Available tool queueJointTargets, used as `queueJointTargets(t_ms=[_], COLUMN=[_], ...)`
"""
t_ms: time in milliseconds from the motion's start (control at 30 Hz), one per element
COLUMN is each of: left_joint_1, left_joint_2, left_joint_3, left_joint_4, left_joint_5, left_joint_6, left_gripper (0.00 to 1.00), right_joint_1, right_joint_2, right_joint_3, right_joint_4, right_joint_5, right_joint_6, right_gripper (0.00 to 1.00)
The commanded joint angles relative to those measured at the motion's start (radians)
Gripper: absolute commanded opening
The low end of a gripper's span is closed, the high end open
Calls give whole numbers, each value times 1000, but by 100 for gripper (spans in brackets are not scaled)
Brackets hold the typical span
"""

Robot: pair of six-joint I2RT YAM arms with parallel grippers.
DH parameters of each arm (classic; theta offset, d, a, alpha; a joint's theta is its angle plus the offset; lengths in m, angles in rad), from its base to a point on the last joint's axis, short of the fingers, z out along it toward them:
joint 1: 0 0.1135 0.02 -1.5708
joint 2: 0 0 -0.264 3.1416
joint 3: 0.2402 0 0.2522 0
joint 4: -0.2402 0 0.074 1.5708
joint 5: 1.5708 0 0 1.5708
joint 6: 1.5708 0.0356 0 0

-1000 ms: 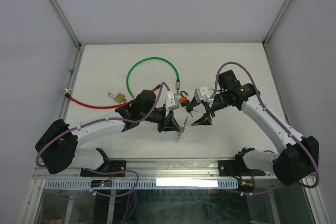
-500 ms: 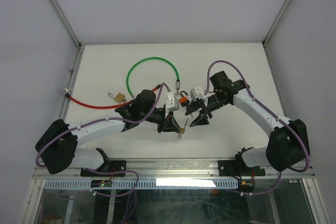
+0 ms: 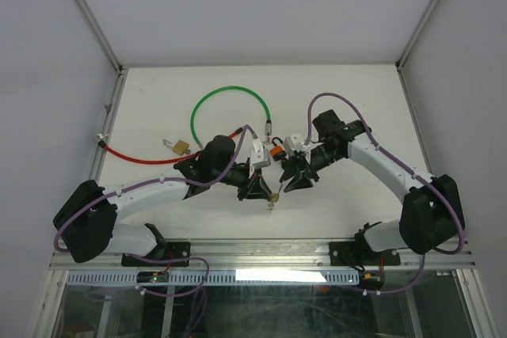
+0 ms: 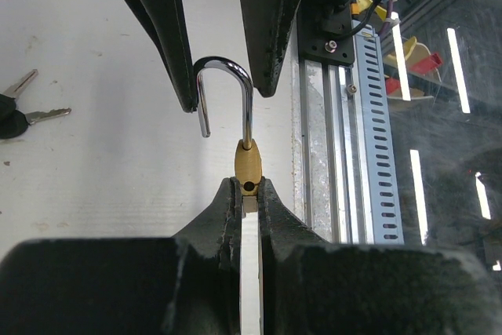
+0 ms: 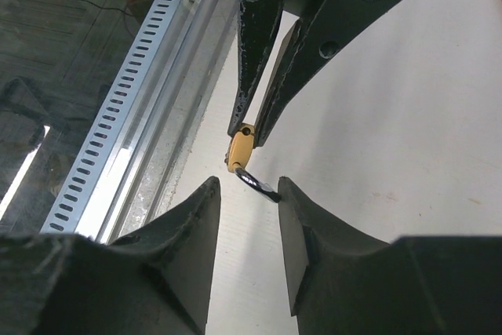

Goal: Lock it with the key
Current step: Adjust the lock.

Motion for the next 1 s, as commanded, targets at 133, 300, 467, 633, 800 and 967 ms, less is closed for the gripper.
queueJointTargets(t_ms=[133,300,467,633,800,967], left_joint_1=[4,5,5,4,5,7], left_joint_2=[-36,-37,-37,-44,-63,-111], left_joint_3=[21,22,25,22,12,-28], left_joint_4=[62,61,63,63,65,105], left_joint_5=[1,-26,-44,-66,-94,-153], left_joint_6=[16,7,-3,-6,-1,-5], left_gripper=[0,0,0,0,0,0], right_joint_1=[3,4,5,9,11,10], right_joint_2=[-25,-31,-39,-40,-42,-53], right_joint_3=[39,33,20,19,20,22], right_joint_4=[-2,22,55,62,59,55], right_joint_5=[-43,-34,-25,-18,-13,-15], right_joint_6=[-1,31,68,76,80,90], right_gripper=[32,28,23,14,0,0])
